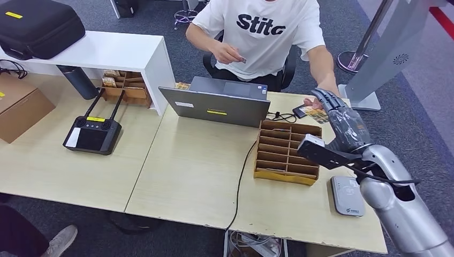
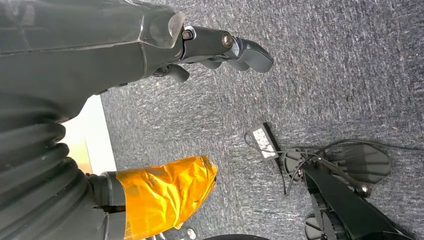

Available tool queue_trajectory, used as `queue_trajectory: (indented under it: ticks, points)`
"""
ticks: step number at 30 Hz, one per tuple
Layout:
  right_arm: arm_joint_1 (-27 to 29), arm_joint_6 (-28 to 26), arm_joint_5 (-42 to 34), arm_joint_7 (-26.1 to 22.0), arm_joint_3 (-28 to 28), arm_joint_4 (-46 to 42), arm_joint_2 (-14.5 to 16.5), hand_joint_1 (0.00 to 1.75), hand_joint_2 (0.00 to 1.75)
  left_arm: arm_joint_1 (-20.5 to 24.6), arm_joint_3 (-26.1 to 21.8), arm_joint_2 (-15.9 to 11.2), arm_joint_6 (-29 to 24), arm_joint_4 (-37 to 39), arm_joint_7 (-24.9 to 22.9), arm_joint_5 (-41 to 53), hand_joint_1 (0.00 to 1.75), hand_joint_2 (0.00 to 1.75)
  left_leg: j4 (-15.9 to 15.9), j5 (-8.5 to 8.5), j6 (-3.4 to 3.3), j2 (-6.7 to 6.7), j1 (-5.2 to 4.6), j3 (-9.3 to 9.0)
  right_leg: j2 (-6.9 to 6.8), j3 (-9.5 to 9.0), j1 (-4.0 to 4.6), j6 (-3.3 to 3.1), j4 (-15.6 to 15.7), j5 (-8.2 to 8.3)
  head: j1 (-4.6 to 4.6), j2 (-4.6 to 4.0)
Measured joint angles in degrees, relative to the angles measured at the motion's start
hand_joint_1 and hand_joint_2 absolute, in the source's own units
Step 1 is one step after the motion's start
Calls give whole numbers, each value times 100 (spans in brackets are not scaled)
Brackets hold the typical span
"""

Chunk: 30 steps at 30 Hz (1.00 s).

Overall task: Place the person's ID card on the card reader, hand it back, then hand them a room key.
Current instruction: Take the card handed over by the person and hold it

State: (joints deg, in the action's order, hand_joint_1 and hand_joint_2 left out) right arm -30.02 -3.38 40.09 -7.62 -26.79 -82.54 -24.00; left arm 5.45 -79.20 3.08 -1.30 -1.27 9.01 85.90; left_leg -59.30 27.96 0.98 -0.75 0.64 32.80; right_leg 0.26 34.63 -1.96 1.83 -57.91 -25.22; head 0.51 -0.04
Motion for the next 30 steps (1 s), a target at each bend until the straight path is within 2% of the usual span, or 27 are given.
queue_trajectory:
  ticks: [14, 17, 21, 25, 30]
  points:
    - [10, -226, 141, -81, -125, 99, 0, 0, 175, -5, 58, 2, 33, 0, 0, 0, 0, 175, 0, 0, 0, 0, 0, 0, 0, 1, 0, 0, 0, 0, 1, 0]
    - [22, -450, 344, -63, -125, 100, 3, 4, 175, -5, 61, 2, 43, 0, 0, 0, 0, 175, 0, 0, 0, 0, 0, 1, 0, 1, 0, 0, 0, 0, 1, 0]
    - [52, -941, 890, 76, -125, 146, 50, 136, 175, -5, 78, 2, 45, 0, 0, 0, 0, 175, 0, 0, 0, 1, 0, 0, 1, 1, 0, 0, 0, 0, 1, 0]
    - [61, -1229, 1247, 206, -125, 263, 148, 175, 175, -4, 108, 2, 44, 0, -1, 1, 0, 175, 0, 0, 0, 1, 0, 0, 1, 1, 0, 0, 0, 0, 1, 0]
    - [68, -1362, 1312, 210, -114, 409, 253, 175, 175, -4, 133, 2, 36, 0, -2, 0, 0, 175, 0, 0, 0, 1, 0, 0, 1, 2, 0, 0, 0, 0, 1, 0]
